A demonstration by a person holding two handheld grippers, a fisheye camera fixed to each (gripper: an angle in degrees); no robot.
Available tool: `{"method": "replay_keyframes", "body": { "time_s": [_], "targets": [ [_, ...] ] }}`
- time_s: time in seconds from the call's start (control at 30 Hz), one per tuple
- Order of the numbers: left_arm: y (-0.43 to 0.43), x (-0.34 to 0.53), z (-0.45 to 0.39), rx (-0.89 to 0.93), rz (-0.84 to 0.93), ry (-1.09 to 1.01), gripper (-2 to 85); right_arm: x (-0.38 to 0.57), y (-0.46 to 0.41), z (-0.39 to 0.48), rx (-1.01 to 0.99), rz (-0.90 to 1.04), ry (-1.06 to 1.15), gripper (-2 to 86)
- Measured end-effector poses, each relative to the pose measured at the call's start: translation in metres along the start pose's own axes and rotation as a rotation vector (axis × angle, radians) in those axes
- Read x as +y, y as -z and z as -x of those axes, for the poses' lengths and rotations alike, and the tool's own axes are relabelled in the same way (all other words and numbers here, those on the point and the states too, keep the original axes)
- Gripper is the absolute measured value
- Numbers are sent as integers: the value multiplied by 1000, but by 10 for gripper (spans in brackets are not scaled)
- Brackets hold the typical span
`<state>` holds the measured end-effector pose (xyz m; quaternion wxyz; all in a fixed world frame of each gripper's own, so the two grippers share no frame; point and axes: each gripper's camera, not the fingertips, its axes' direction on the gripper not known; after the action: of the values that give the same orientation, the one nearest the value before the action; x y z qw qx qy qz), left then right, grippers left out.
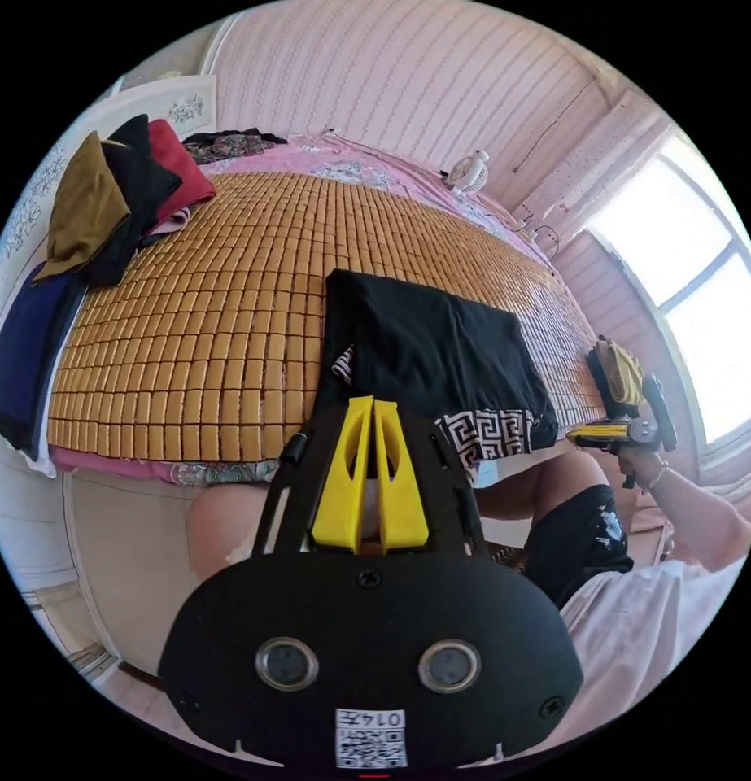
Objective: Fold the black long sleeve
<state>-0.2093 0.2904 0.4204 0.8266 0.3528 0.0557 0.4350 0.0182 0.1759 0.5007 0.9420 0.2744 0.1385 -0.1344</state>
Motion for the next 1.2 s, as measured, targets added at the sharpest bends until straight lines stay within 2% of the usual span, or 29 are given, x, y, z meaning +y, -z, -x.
{"method": "replay_keyframes", "body": {
  "time_s": [0.2, 0.33, 0.5, 0.6, 0.77, 0.9, 1.0, 1.2],
  "targets": [
    [-30, 18, -82, 1, -3, -333, -10, -32, 15, 16, 94, -9, 74, -9],
    [-64, 28, -110, 47, 81, -447, -10, -55, 33, 31, 102, 4, 232, -10],
    [-114, 31, -132, -14, 162, -588, -10, -105, 40, 41, 94, 12, 319, -10],
    [-144, 36, -133, -98, 298, -629, -10, -151, 39, 50, 0, 33, 383, -10],
    [-147, 50, -117, -48, 253, -613, -10, -226, 20, 62, 27, 60, 424, -10],
    [-153, 57, -104, -2, 237, -599, -10, -247, -5, 62, 77, 126, 494, -9],
    [-157, 60, -97, 21, 233, -581, -10, -261, -5, 60, 89, 279, 607, -9],
    [-165, 67, -91, 28, 236, -576, -9, -261, -2, 16, -9, 218, 508, -8]
  ]
}}
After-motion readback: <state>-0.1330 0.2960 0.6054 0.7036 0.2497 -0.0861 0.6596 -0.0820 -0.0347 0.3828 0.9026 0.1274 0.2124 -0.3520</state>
